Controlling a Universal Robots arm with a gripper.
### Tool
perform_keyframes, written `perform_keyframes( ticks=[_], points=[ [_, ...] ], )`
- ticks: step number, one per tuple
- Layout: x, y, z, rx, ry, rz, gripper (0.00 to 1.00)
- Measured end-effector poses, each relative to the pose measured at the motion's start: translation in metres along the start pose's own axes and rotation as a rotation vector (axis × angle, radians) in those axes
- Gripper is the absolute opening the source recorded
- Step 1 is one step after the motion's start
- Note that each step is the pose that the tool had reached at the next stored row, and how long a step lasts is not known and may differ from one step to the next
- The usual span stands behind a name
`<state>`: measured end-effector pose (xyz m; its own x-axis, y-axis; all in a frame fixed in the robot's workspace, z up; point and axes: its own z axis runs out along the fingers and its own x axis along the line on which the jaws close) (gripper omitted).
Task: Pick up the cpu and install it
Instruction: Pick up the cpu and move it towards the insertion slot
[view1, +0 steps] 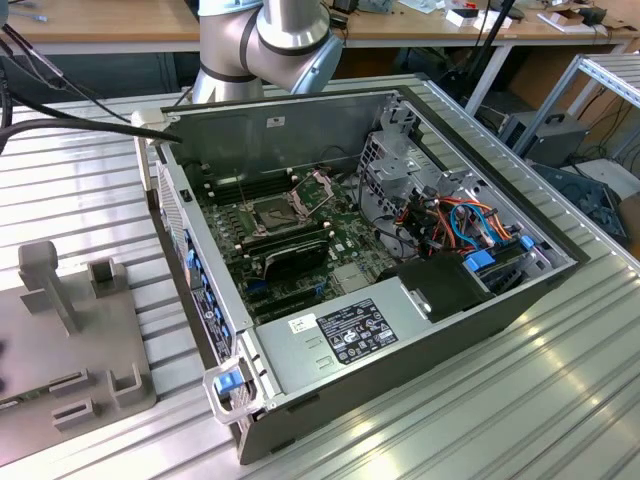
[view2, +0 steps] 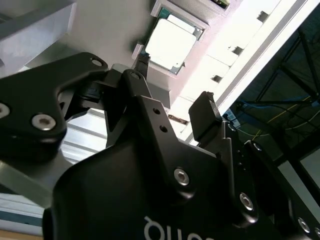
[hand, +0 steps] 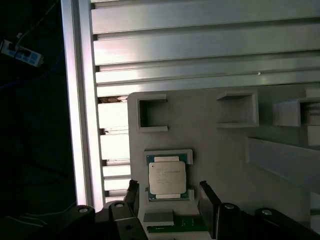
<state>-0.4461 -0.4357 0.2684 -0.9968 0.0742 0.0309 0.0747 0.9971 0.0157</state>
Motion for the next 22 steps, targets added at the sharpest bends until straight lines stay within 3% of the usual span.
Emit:
perform_keyframes(
  ticks=[2,9,17,22],
  points=[
    [-0.0002,-0.0001,0.0085,0.0,0.0,0.0,0.6],
    [-0.0003,-0.0001,0.0091,-0.0002,-0.0002,0.0,0.6],
    [-0.0005,-0.0002,0.0157,-0.0001,-0.0001,0.0,0.6],
    [-0.0005,-0.0002,0.0165,0.0,0.0,0.0,0.6]
  ],
)
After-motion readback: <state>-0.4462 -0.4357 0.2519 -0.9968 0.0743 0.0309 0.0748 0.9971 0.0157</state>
